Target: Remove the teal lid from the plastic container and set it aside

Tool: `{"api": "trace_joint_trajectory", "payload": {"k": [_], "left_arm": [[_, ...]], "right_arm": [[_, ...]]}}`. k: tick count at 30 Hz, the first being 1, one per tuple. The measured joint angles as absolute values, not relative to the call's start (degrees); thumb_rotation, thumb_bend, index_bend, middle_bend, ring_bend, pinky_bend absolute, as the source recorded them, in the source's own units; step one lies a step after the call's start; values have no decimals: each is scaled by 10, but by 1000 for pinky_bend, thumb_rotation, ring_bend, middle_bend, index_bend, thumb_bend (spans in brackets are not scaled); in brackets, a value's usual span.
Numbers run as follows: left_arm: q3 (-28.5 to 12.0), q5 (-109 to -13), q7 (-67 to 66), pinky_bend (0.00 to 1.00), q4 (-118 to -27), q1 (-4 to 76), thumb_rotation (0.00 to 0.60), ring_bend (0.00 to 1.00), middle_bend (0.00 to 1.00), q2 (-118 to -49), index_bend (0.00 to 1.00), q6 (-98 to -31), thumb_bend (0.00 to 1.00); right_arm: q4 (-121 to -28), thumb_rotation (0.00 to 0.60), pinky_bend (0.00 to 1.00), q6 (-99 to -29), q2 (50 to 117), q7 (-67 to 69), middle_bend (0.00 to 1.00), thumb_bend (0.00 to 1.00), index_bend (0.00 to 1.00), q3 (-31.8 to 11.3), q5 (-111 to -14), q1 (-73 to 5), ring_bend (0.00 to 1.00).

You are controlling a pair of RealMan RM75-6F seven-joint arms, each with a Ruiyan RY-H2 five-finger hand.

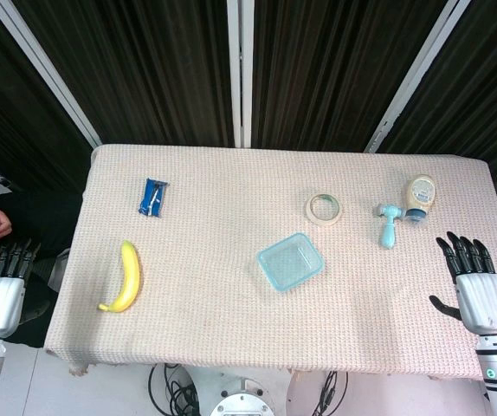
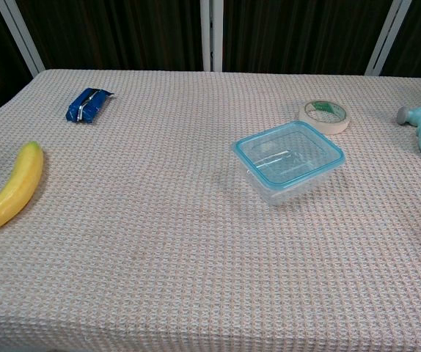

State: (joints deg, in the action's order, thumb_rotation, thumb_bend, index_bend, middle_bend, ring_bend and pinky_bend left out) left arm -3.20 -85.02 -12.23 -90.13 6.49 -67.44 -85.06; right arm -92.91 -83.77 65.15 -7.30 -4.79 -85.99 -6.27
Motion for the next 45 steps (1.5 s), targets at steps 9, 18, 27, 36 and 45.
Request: {"api": "trace_joint_trajectory", "payload": {"k": [9, 18, 27, 36, 45], "left_arm": [[-30, -851, -119, 0, -913, 68, 600, 0, 19, -670, 56, -844, 0], [-27, -859, -114, 0, -908, 68, 600, 0, 19, -677, 55, -850, 0], [-24, -853, -112, 0, -909, 67, 600, 0, 19, -678, 56, -842, 0], [-24, -847, -104, 0, -909, 67, 600, 0, 19, -675, 56, -836, 0], [-22, -846, -99, 0, -909, 69, 600, 0, 19, -673, 55, -830, 0]], "right_arm": [[-926, 600, 0, -828, 652, -68, 0, 18, 0, -47, -858, -68, 0], [-910, 600, 0, -791, 662, -62, 0, 21, 0, -57, -859, -102, 0], [-839, 600, 0, -698, 752, -121, 0, 26, 0, -85, -853, -203, 0], [-761, 600, 0, -617, 838, -135, 0, 26, 0, -95, -854, -291, 0], [-738, 600, 0, -588, 889, -132, 0, 26, 0, -86, -871, -341, 0]]}}
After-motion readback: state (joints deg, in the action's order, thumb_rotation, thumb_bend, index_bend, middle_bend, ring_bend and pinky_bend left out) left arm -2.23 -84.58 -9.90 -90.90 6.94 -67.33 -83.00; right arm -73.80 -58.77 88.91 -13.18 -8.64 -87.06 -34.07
